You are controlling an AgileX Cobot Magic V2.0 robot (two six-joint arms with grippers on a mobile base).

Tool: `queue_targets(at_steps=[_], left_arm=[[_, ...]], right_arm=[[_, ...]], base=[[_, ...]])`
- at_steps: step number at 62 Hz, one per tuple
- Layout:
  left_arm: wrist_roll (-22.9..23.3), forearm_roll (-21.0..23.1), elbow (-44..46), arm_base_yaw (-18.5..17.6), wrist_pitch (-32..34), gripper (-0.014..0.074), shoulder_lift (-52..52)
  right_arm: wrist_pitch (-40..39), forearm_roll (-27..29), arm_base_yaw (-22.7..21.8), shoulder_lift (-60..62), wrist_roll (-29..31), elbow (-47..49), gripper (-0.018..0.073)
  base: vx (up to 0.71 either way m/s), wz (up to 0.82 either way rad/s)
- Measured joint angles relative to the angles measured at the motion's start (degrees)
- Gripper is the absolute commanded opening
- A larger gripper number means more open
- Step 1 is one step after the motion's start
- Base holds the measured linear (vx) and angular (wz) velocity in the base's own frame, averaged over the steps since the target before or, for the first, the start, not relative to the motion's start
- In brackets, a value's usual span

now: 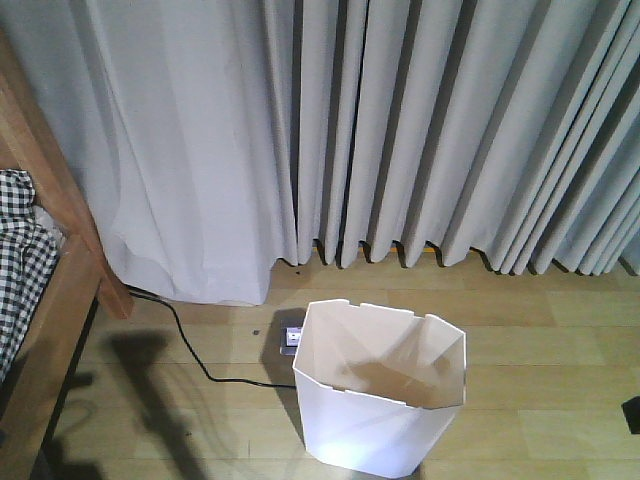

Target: Move trash bin to bedside with robot

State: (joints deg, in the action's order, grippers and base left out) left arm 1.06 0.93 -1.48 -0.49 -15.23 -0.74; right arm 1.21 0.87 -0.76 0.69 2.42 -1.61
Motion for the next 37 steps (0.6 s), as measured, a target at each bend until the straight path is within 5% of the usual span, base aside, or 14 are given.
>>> queue_targets(at_steps=[37], left_arm=[[0.0, 0.0, 0.0, 0.0, 0.0, -0.0006, 0.0]], right_arm=[[0.0, 0.0, 0.0, 0.0, 0.0, 0.0, -0.0009]], base=[[0.0, 0.0]])
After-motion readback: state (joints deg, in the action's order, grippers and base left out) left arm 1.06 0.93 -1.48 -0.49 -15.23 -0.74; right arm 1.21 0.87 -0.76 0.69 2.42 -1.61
